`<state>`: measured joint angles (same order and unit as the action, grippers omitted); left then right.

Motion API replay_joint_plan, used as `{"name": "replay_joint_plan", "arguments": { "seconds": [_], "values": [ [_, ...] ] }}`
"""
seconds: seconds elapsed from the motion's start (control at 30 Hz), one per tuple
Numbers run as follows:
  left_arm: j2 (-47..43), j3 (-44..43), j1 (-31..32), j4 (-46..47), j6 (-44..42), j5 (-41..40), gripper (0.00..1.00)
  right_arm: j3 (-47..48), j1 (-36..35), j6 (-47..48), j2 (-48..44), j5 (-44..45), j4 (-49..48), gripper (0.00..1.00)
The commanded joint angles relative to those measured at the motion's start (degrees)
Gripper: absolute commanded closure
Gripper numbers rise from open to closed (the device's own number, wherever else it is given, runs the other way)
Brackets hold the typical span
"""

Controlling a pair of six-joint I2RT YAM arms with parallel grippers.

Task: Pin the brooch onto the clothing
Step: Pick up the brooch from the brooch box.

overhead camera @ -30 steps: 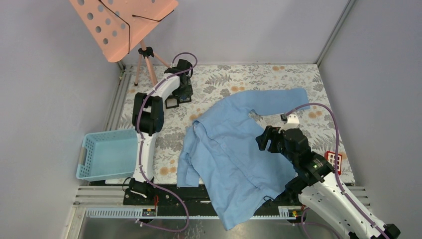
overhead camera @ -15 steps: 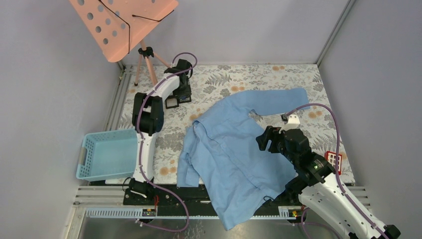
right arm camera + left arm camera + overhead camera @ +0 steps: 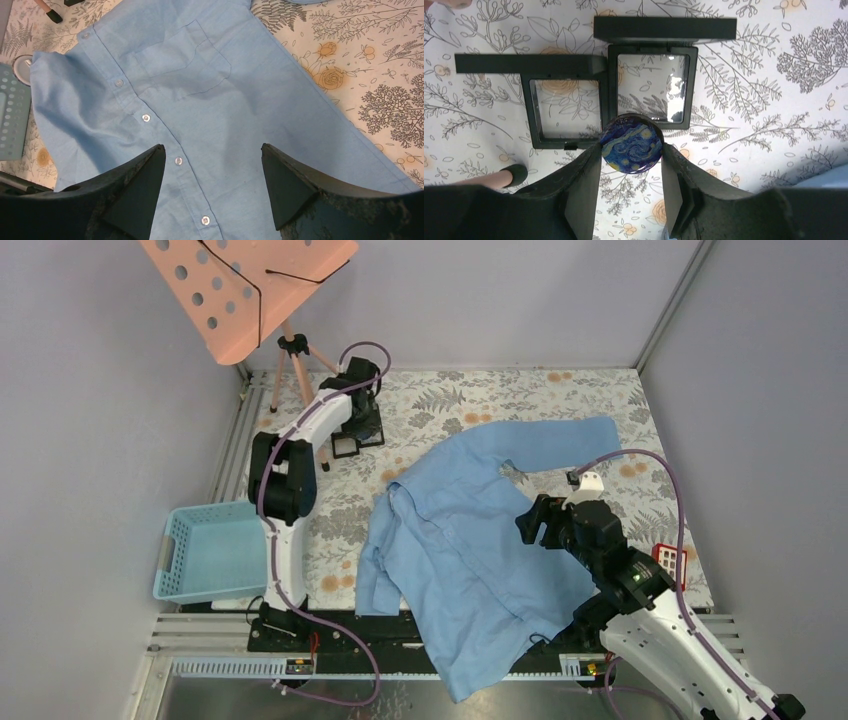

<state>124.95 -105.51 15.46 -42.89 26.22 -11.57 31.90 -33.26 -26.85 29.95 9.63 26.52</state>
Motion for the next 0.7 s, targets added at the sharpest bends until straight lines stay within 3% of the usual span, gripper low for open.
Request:
{"name": "replay_joint_plan", "arguments": {
  "seconds": [0.0, 0.33, 0.67],
  "values": [
    [-5.7, 4.4, 1.0, 2.7, 0.5, 1.1, 0.61, -0.1, 0.2, -0.7, -0.8, 1.1, -0.3, 0.22],
    [-16.1, 16.6, 8.8, 6.8, 0.4, 3.7, 0.62, -0.4, 0.3, -1.1, -0.3, 0.2, -0.3, 0.22],
    [-24.1, 19.7, 20.3, 6.7, 0.3, 5.2, 0.62, -1.1, 0.3, -3.6, 0.8, -0.8, -0.6, 0.21]
  ]
}}
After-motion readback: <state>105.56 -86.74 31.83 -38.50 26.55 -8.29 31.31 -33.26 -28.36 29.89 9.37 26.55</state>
